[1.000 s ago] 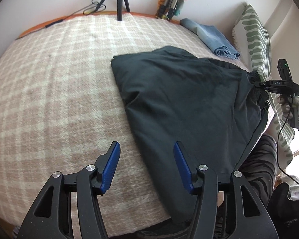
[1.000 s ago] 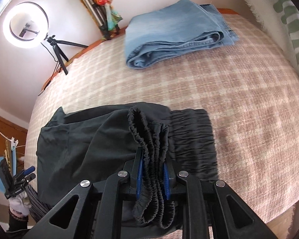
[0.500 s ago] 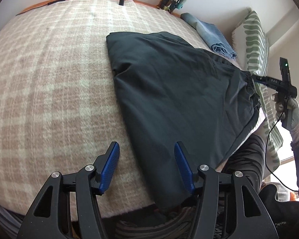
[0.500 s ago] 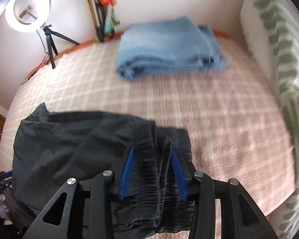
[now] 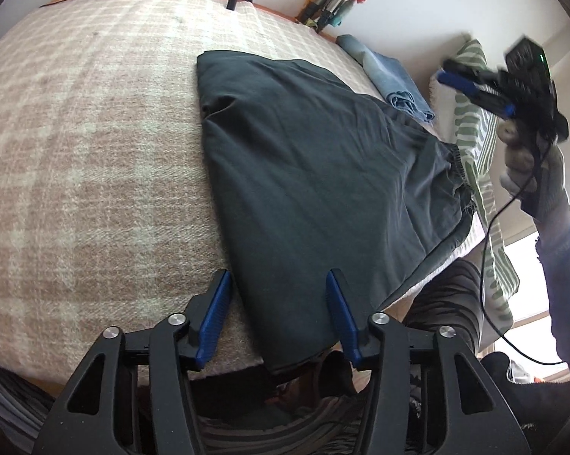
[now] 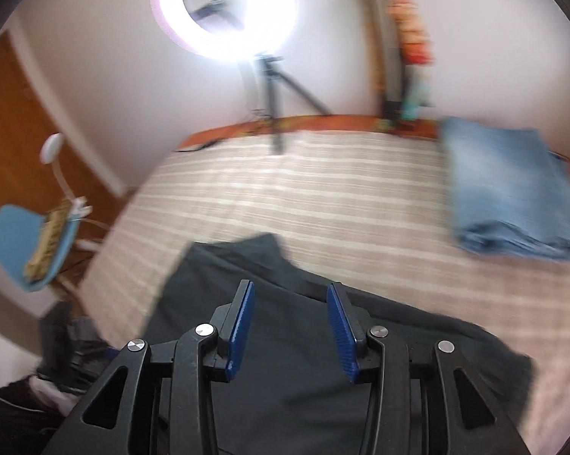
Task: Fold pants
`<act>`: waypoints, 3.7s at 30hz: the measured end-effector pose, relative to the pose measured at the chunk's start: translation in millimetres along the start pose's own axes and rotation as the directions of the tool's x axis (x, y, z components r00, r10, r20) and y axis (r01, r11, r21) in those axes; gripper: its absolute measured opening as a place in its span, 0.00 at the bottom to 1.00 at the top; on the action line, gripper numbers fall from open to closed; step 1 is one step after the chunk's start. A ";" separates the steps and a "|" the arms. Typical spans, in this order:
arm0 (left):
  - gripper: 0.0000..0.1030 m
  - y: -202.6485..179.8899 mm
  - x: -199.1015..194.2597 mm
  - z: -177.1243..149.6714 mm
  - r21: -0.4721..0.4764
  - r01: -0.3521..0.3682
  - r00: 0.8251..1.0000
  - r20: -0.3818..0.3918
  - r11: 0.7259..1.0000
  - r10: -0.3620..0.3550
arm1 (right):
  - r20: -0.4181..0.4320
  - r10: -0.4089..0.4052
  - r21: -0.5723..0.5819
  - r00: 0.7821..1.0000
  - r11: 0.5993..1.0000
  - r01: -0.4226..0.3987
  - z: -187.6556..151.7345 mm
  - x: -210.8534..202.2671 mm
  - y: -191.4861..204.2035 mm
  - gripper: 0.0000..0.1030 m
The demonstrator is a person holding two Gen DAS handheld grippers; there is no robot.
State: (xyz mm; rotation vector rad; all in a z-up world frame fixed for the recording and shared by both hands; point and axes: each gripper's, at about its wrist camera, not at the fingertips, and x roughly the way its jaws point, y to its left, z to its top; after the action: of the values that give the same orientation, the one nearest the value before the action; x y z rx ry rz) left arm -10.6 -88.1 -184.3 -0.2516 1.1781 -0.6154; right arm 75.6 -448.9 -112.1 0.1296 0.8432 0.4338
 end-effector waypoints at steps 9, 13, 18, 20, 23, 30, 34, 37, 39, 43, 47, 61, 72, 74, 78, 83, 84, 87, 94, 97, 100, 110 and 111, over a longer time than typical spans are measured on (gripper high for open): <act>0.35 5.1 -0.3 -2.7 -0.048 0.034 0.999 0.028 0.998 -0.033 | -0.175 0.194 -0.083 0.965 0.974 -0.211 37.0 123.6 70.5 0.42; 0.33 4.3 -0.8 -4.1 -0.044 0.035 0.999 0.037 0.998 -0.033 | -0.267 0.200 -0.088 0.943 0.969 -0.230 44.1 180.1 92.8 0.42; 0.29 7.1 -0.3 -5.0 -0.043 0.040 0.998 0.040 0.998 -0.039 | -0.343 0.183 -0.089 0.921 0.970 -0.226 46.8 216.8 99.1 0.42; 0.25 7.9 -0.8 -4.6 -0.041 0.042 0.998 0.043 0.998 -0.041 | -0.361 0.183 -0.087 0.915 0.970 -0.228 47.0 227.2 100.5 0.42; 0.17 7.8 0.2 -4.8 -0.037 0.042 0.998 0.046 0.998 -0.041 | -0.367 0.151 -0.140 0.918 0.966 -0.215 41.7 233.5 111.5 0.32; 0.06 -15.8 -1.0 -11.6 0.049 0.043 0.998 0.046 0.998 -0.045 | -0.284 0.089 -0.198 0.955 0.969 -0.149 45.6 224.3 124.2 0.00; 0.06 -11.7 -2.3 -12.1 0.014 0.047 0.997 0.055 0.999 -0.048 | -0.283 0.070 -0.192 0.956 0.973 -0.128 46.2 226.5 122.1 0.03; 0.19 -2.2 -7.4 -10.9 -0.032 0.060 0.997 0.052 0.998 -0.058 | -0.279 0.058 -0.148 0.959 0.984 -0.102 48.4 216.6 114.6 0.38; 0.38 2.3 -8.2 -9.7 -0.053 0.062 0.997 0.052 0.997 -0.059 | -0.263 0.070 -0.120 0.962 0.987 -0.105 48.0 201.8 109.5 0.46; 0.38 7.2 -0.6 -8.0 -0.075 0.097 0.994 0.064 0.992 -0.093 | -0.295 0.107 -0.074 0.950 0.988 -0.134 34.7 174.1 115.0 0.51; 0.15 0.4 3.1 -8.2 -0.071 0.141 0.987 0.084 0.987 -0.134 | -0.349 0.089 -0.074 0.933 0.990 -0.122 14.5 159.7 127.6 0.58; 0.15 -53.7 11.0 -2.1 0.091 0.147 0.978 0.138 0.985 -0.159 | -0.494 -0.071 -0.147 0.866 0.989 -0.003 -36.9 196.8 169.2 0.59; 0.30 -53.4 0.8 0.1 0.090 0.157 0.984 0.065 0.983 -0.163 | -0.410 -0.021 -0.067 0.912 0.998 -0.007 -40.6 172.4 138.4 0.04; 0.30 -48.6 -13.3 -0.1 0.104 0.142 0.985 0.083 0.984 -0.151 | -0.364 0.025 -0.017 0.931 0.999 -0.033 -38.2 156.6 128.9 0.03; 0.36 -34.8 -42.4 5.1 0.108 0.098 0.984 0.136 0.989 -0.112 | -0.286 0.095 0.074 0.954 0.994 -0.077 -35.2 129.0 106.8 0.02; 0.36 -12.5 -52.4 15.6 0.068 0.039 0.982 0.180 0.997 -0.050 | -0.215 0.128 0.158 0.968 0.983 -0.095 -37.5 110.1 87.9 0.00; 0.36 -8.2 -52.6 18.3 0.051 0.044 0.981 0.189 0.998 -0.053 | -0.206 0.131 0.166 0.970 0.981 -0.097 -37.4 106.0 86.3 0.00; 0.36 -1.4 -43.9 23.5 0.039 0.046 0.982 0.184 0.998 -0.053 | -0.180 0.130 0.168 0.975 0.981 -0.100 -38.7 94.8 79.7 0.00; 0.36 -8.9 -23.9 30.7 0.048 0.064 0.989 0.134 0.997 -0.070 | -0.106 0.101 0.161 0.989 0.984 -0.083 -34.2 43.8 60.5 0.00; 0.36 -18.7 -14.6 35.8 0.069 0.079 0.990 0.115 0.995 -0.086 | -0.087 0.063 0.155 0.994 0.987 -0.049 -33.3 23.2 47.2 0.00; 0.36 -26.4 -8.0 39.9 0.088 0.092 0.990 0.101 0.992 -0.101 | -0.074 0.011 0.163 0.997 0.987 0.001 -34.7 -1.8 25.7 0.00; 0.36 -82.7 27.0 52.2 0.195 0.183 0.982 0.006 0.964 -0.188 | -0.078 -0.173 0.220 0.982 0.957 0.186 -59.3 -64.2 -67.3 0.00; 0.36 -91.0 31.9 53.3 0.208 0.196 0.980 -0.007 0.958 -0.199 | -0.084 -0.187 0.229 0.979 0.952 0.202 -62.3 -66.7 -77.3 0.00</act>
State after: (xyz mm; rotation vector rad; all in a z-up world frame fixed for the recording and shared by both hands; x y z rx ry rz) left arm 17.1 -187.0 -144.4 -0.1968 1.0731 -0.9053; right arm 14.9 -550.6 -128.8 0.2521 0.9573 0.1510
